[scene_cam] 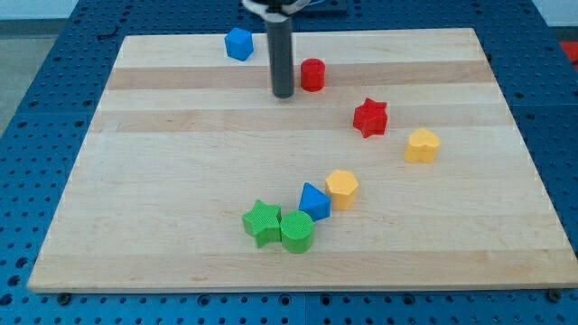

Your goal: Push blue cube towards center left

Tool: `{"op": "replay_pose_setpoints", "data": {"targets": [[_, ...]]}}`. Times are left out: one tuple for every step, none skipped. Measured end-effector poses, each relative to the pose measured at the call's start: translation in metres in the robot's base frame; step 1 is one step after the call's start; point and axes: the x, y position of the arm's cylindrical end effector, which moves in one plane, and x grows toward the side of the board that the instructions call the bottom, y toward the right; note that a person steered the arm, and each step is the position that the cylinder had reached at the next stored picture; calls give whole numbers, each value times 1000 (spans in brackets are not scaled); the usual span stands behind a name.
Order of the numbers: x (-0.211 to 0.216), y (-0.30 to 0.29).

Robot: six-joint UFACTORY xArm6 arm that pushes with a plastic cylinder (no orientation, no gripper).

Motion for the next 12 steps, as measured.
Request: {"op": "replay_pose_setpoints", "data": {"targets": [[-42, 2], [-67, -1], [-99, 3], [-128, 2], [-130, -7], [-129, -31], [-124, -64], [-116, -84], [-111, -99], [-111, -109], [-100, -112], [-57, -112]]}}
